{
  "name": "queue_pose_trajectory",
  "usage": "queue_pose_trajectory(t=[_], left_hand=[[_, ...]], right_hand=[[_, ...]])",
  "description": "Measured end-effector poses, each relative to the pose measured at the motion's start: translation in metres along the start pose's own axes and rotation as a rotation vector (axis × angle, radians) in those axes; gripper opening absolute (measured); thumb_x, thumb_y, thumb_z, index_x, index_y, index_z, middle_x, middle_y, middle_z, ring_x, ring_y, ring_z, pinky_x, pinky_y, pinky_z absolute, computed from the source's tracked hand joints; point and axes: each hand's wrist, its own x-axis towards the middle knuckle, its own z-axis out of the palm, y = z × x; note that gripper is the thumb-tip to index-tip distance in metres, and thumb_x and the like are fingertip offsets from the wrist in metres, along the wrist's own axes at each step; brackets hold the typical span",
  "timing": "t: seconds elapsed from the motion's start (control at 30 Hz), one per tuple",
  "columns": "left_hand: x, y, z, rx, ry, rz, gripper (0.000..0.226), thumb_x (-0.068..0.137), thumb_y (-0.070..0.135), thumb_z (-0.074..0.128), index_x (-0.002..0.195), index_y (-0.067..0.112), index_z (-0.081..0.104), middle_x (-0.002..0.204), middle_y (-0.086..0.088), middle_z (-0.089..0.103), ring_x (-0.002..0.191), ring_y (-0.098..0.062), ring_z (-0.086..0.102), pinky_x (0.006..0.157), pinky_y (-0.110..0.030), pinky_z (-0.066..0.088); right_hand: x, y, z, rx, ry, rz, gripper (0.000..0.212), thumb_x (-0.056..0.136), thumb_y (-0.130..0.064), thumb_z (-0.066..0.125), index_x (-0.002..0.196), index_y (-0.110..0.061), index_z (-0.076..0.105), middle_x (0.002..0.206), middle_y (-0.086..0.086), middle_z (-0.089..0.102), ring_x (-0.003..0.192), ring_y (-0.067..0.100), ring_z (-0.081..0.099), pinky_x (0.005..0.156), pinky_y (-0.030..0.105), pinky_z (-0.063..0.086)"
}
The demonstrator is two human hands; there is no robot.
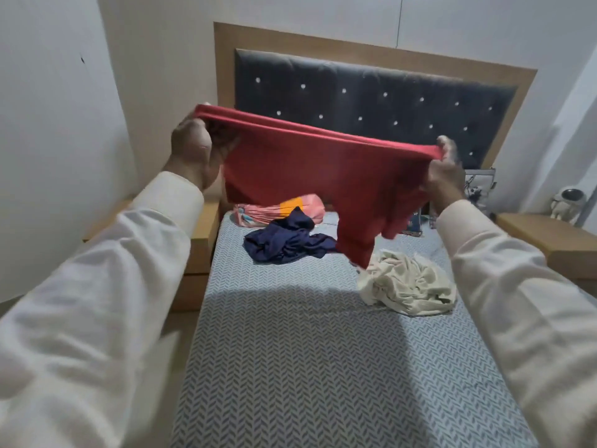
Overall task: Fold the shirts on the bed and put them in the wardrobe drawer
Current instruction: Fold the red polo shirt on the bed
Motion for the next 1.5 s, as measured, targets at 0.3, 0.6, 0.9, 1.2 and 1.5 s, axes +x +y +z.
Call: queue_pose_trajectory(t=[0.3, 0.6, 0.9, 1.2, 1.5], left_hand=[[-0.035, -0.079, -0.089, 0.877, 0.180, -0.079, 0.032, 0.095, -0.002, 0.035, 0.106, 0.012, 0.061, 0.085, -0.007, 0.058, 0.080, -0.021, 0.055, 0.075, -0.035, 0.050], [-0.112, -0.176, -0.222, 1.887, -0.336, -0.144, 0.036, 0.087, 0.014, 0.050, 0.116, 0.024, 0.069, 0.108, -0.012, 0.054, 0.108, -0.032, 0.046, 0.092, -0.037, 0.044], [-0.198, -0.201, -0.270, 2.218, -0.764, -0.179, 0.029, 0.085, 0.013, 0.049, 0.109, 0.022, 0.064, 0.113, -0.006, 0.060, 0.108, -0.025, 0.059, 0.088, -0.034, 0.048], [-0.267, -0.187, -0.272, 2.454, -0.935, -0.269, 0.030, 0.093, 0.015, 0.041, 0.118, 0.013, 0.057, 0.122, -0.009, 0.064, 0.113, -0.030, 0.061, 0.092, -0.038, 0.048], [-0.325, -0.176, -0.267, 2.446, -1.039, -0.471, 0.043, 0.091, 0.027, 0.052, 0.131, 0.014, 0.054, 0.136, -0.008, 0.056, 0.123, -0.027, 0.056, 0.099, -0.038, 0.046]], right_hand=[[-0.039, 0.068, 0.000, -0.649, -0.101, -0.214, 0.046, 0.082, -0.009, 0.045, 0.124, -0.023, 0.057, 0.112, 0.021, 0.065, 0.103, 0.040, 0.061, 0.087, 0.046, 0.050], [-0.111, 0.214, -0.009, -0.737, -0.294, -0.072, 0.017, 0.079, -0.005, 0.054, 0.078, -0.012, 0.070, 0.095, 0.024, 0.059, 0.085, 0.039, 0.064, 0.072, 0.040, 0.050], [-0.193, 0.304, -0.036, -1.184, -0.641, -0.186, 0.017, 0.085, -0.022, 0.052, 0.099, -0.024, 0.060, 0.103, 0.005, 0.058, 0.101, 0.030, 0.054, 0.080, 0.037, 0.047], [-0.259, 0.317, -0.072, -1.344, -0.763, -0.256, 0.026, 0.092, -0.025, 0.044, 0.111, -0.030, 0.062, 0.121, 0.000, 0.057, 0.112, 0.025, 0.052, 0.088, 0.035, 0.044], [-0.322, 0.320, -0.125, -1.412, -0.721, -0.275, 0.030, 0.091, -0.021, 0.044, 0.112, -0.030, 0.064, 0.124, -0.001, 0.056, 0.110, 0.027, 0.054, 0.091, 0.038, 0.043]])
